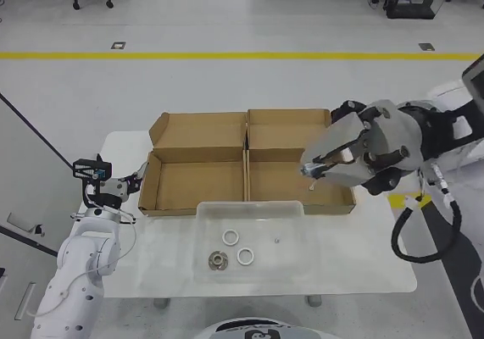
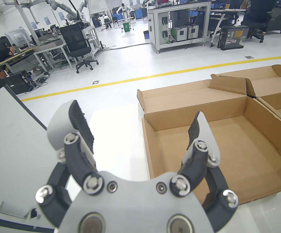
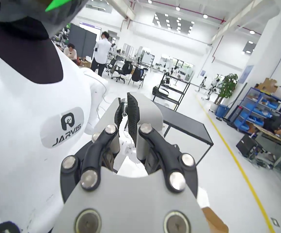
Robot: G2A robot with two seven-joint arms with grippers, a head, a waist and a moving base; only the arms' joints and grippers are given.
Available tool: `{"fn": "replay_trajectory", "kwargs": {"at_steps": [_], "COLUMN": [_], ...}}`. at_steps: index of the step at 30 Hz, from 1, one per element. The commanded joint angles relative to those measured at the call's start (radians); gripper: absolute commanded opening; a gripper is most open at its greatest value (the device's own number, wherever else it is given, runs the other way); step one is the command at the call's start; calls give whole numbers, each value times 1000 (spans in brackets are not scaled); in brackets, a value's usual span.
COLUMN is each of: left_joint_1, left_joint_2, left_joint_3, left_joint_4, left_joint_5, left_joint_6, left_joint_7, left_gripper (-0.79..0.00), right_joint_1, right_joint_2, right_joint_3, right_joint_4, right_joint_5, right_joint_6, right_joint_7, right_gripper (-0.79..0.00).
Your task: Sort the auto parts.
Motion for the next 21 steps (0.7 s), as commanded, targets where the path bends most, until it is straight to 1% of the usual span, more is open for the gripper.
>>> {"fn": "replay_trajectory", "kwargs": {"at_steps": [1,5,8,10,21], "left_joint_1": [0,0,0,0,0], "left_joint_2": [0,0,0,0,0], "left_joint_3": [0,0,0,0,0], "left_joint_4": [0,0,0,0,0], "left_joint_5": [0,0,0,0,0], "left_joint_6": [0,0,0,0,0], "left_joint_7": [0,0,0,0,0], "left_gripper": [0,0,0,0,0], "right_joint_1": [23,50,55,61,61], "right_joint_2": [-16,-51,-70,-79,-79], "right_joint_3": [-17,-44,-59,-79,-79], "right_joint_4": [7,21,24,25,25], "right_joint_5": [-13,-39,-60,-73,-73], "right_joint_6": [0,0,0,0,0], "right_joint_7": [-49,-160,-209,-209,-209], "right_gripper": [-785,-785,-785,-785,-785]}}
